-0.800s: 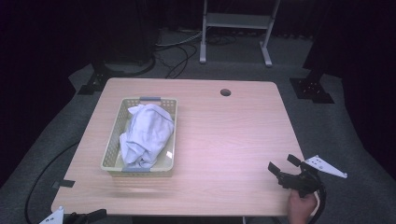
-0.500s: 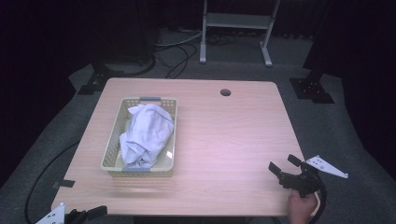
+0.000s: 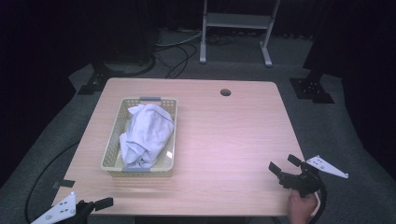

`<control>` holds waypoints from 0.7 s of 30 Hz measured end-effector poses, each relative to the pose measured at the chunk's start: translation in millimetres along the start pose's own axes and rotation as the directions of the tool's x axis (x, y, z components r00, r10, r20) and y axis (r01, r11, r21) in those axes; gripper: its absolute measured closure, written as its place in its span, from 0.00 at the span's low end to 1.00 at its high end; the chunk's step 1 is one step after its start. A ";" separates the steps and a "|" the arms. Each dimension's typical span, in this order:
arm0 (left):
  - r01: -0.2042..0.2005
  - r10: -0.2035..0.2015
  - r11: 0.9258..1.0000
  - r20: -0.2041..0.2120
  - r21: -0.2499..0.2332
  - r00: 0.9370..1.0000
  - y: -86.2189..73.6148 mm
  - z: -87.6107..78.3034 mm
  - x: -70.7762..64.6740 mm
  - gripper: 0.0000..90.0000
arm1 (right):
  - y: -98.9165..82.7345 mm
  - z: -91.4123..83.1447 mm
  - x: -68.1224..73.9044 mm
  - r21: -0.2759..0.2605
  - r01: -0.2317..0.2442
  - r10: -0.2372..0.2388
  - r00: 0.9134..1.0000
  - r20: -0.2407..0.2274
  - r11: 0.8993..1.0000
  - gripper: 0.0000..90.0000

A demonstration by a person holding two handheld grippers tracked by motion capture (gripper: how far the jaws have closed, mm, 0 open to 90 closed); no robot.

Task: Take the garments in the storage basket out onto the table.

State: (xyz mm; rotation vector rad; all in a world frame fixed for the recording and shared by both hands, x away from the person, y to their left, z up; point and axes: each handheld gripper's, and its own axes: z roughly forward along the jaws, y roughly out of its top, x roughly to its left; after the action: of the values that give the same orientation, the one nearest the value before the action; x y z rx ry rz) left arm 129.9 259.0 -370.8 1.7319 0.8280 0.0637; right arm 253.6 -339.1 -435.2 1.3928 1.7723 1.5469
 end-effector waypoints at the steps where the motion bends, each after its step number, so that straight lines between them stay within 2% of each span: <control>1: -0.003 0.003 1.000 0.000 0.001 1.000 0.9 1.3 0.5 0.00 | 0.0 0.1 0.1 0.000 0.002 -0.002 1.000 0.001 1.000 0.01; 6: -0.009 0.009 1.000 0.011 0.006 1.000 5.5 7.2 2.4 0.00 | -0.1 0.0 0.0 -0.001 0.001 -0.001 1.000 0.001 1.000 0.01; 17: -0.016 0.016 1.000 0.007 0.003 1.000 11.7 12.4 7.0 0.00 | 0.0 0.1 0.5 -0.001 0.008 -0.008 1.000 0.000 1.000 0.01; 21: -0.017 0.017 1.000 0.011 0.005 1.000 17.9 16.8 12.2 0.00 | 0.1 0.5 0.8 0.004 0.010 -0.010 1.000 -0.003 1.000 0.01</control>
State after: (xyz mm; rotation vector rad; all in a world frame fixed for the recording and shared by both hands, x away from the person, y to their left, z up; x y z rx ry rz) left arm 155.3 250.1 -365.5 1.7430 0.8059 0.0637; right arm 253.7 -338.1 -435.1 1.3818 1.7824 1.5422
